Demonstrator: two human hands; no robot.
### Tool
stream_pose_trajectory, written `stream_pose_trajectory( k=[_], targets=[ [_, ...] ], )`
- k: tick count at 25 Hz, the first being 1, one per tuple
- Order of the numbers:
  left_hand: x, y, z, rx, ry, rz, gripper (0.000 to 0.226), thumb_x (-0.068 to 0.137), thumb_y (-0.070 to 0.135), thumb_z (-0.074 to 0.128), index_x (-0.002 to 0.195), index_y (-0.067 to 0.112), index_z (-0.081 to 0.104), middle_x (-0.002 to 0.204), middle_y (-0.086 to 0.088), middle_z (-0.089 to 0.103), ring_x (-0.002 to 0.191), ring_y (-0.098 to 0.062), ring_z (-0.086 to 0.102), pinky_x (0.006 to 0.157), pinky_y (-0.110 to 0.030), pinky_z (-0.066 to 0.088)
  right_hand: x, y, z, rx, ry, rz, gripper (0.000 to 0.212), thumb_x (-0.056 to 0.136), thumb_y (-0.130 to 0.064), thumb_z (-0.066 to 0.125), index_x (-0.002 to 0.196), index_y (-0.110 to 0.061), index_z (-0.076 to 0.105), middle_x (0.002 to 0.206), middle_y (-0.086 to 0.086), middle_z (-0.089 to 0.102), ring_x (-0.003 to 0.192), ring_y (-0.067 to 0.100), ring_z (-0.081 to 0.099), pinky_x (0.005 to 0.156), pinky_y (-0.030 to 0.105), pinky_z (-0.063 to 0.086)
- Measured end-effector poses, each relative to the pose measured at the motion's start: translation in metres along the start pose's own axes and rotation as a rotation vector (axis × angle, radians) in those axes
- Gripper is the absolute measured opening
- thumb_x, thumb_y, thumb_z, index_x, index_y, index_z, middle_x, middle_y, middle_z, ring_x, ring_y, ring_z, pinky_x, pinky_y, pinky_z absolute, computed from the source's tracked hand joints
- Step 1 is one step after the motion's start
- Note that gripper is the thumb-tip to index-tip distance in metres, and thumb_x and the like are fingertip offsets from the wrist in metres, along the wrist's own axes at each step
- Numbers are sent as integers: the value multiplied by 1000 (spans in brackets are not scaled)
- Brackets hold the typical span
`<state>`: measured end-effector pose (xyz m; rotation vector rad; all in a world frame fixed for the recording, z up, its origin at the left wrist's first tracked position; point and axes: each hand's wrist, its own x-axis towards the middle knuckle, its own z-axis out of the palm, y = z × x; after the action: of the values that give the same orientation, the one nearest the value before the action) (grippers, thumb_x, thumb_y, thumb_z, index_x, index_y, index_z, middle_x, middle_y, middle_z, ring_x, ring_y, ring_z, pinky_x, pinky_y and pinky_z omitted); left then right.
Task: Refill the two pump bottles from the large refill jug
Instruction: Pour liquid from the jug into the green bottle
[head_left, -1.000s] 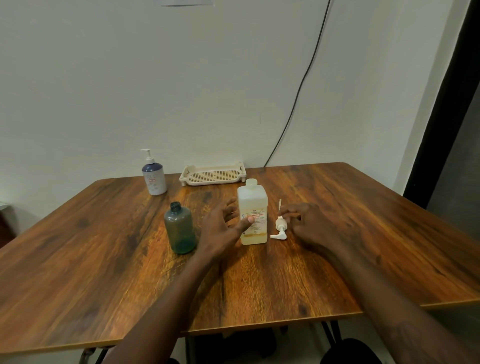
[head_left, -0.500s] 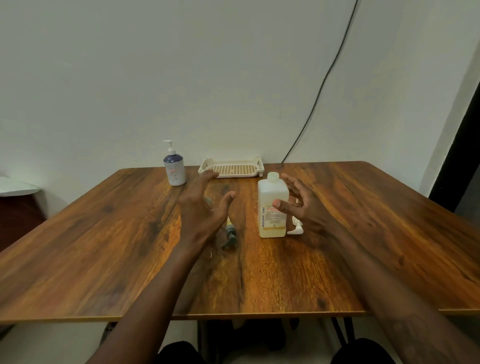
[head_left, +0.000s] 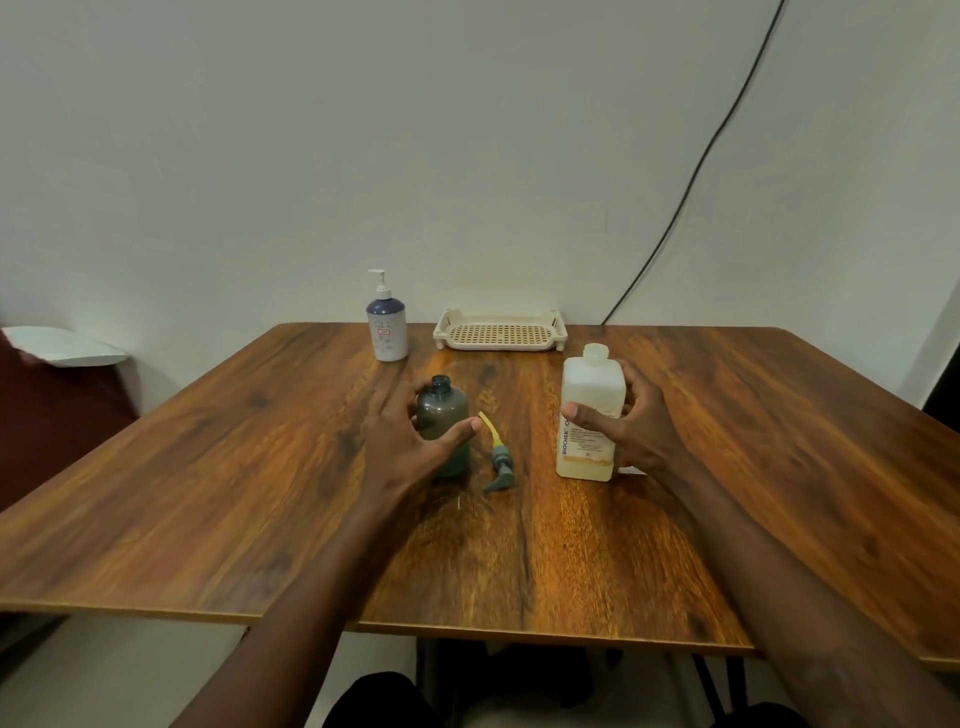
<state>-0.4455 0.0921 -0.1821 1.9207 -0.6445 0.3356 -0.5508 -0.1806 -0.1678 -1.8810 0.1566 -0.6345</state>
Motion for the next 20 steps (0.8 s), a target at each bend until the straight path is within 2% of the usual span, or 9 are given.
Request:
stream_pose_trajectory(
  k=[2, 5, 6, 8, 9, 11, 13, 16, 20],
  targets=[
    [1, 3, 4, -38, 63, 18, 92, 64, 63, 86, 142, 24, 55, 136, -2, 66, 110, -9, 64, 82, -13, 54, -1, -3, 4, -51, 41, -51, 78, 70, -36, 89, 136, -27, 49, 119, -7, 64, 100, 4, 65, 68, 18, 55],
    [18, 20, 10, -37, 189, 108, 89, 64, 58, 91, 139, 23, 59, 127, 4, 68, 103, -7, 66, 71, -2, 50, 1, -7, 11, -149, 117, -129, 82, 63, -45, 92, 133, -28, 53, 116, -11, 64, 99, 3, 65, 66, 13, 54],
    [24, 28, 13, -43, 189, 121, 90, 63, 60, 91, 138, 24, 58, 125, 7, 66, 102, -6, 66, 71, -3, 52, 2, -8, 12, -208, 141, -162, 83, 62, -46, 94, 132, -27, 55, 116, -10, 64, 100, 5, 65, 68, 11, 52],
    [35, 37, 21, -41, 184, 139, 94, 60, 71, 88, 135, 24, 59, 122, 7, 70, 101, -6, 69, 76, -17, 61, 9, -13, 14, -331, 191, -227, 86, 59, -54, 94, 131, -26, 58, 119, -7, 66, 102, 10, 65, 71, 12, 51],
    [38, 37, 26, -32, 200, 150, 92, 60, 74, 86, 132, 24, 60, 120, 5, 72, 99, -7, 71, 76, -26, 64, 12, -16, 13, -378, 216, -250, 87, 58, -60, 92, 131, -27, 58, 121, -6, 67, 103, 12, 65, 71, 15, 53],
    [38, 35, 36, -22, 249, 179, 85, 63, 72, 86, 129, 24, 63, 118, 3, 73, 95, -7, 70, 74, -32, 65, 19, -22, 11, -456, 268, -295, 90, 57, -72, 86, 130, -29, 58, 121, -4, 68, 100, 14, 67, 72, 23, 59],
    [35, 32, 44, -5, 313, 192, 79, 67, 67, 87, 130, 24, 65, 118, 2, 74, 93, -6, 68, 73, -32, 65, 24, -31, 7, -545, 316, -341, 91, 57, -79, 81, 131, -31, 58, 122, -5, 69, 98, 13, 66, 71, 26, 61],
    [34, 32, 49, -5, 383, 194, 79, 68, 64, 89, 131, 22, 67, 118, 1, 75, 93, -8, 70, 69, -29, 64, 29, -45, 4, -641, 354, -408, 89, 59, -77, 82, 132, -32, 58, 122, -6, 68, 97, 14, 65, 72, 28, 61],
    [32, 33, 51, -22, 343, 235, 79, 71, 62, 89, 134, 21, 65, 122, 1, 74, 99, -9, 72, 72, -20, 62, 37, -52, 12, -698, 383, -480, 84, 61, -71, 84, 129, -28, 59, 114, 0, 71, 90, 19, 68, 68, 33, 61]
  ],
)
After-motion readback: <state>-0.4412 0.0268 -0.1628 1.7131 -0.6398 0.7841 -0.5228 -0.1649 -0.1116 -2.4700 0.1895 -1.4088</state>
